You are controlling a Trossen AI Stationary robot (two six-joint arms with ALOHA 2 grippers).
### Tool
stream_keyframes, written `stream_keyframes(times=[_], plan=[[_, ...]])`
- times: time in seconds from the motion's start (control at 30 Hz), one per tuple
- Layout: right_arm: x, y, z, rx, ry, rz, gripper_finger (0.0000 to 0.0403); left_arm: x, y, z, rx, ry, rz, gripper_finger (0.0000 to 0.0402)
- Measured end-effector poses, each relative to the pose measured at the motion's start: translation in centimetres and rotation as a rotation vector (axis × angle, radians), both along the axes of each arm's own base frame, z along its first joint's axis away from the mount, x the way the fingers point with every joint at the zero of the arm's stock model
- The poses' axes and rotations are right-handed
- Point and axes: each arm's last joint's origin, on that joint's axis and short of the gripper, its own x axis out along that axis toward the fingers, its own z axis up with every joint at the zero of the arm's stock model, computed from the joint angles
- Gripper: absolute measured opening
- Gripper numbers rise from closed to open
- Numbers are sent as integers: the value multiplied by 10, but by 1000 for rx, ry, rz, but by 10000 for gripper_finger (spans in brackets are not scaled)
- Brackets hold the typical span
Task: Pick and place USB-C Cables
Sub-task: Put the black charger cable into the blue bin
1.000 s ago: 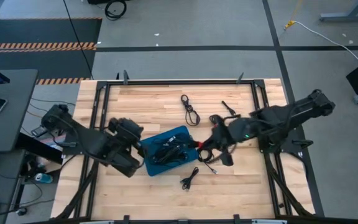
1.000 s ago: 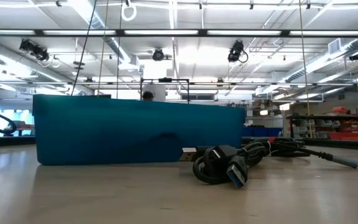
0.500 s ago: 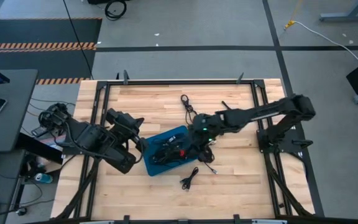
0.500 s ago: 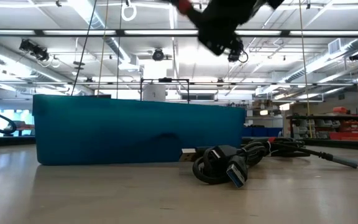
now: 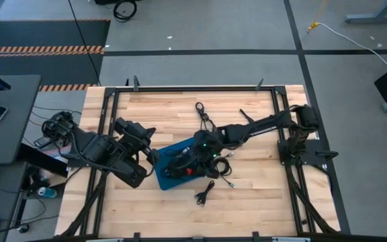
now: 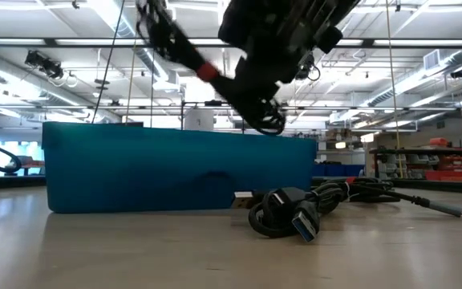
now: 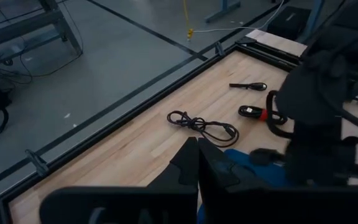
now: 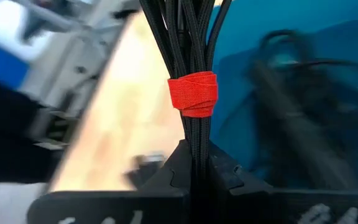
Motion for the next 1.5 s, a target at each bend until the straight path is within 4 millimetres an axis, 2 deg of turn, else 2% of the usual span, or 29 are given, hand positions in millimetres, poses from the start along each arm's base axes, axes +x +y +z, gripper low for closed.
stream_keyframes(times=[0.13,0.3,0.43,0.6,1.03,1.3,1.4,1.5], plan=[[4,-12,7,-180,-27,-92,18,0,0,0,0,0,0,3],[8,-23,19,-217,-31,-118,18,0,0,0,0,0,0,3],[6,-24,18,-252,-5,-121,18,0,0,0,0,0,0,3],[-3,-24,10,-334,112,-129,18,0,0,0,-1,0,0,3],[-6,-21,9,-292,139,-85,19,0,0,0,-1,0,0,4],[-5,-17,9,-281,127,-73,101,0,0,0,-1,0,0,4],[-4,-14,11,-273,118,-78,114,0,0,0,-1,0,1,4],[2,-10,26,-261,75,-83,116,0,0,0,-1,0,0,4]])
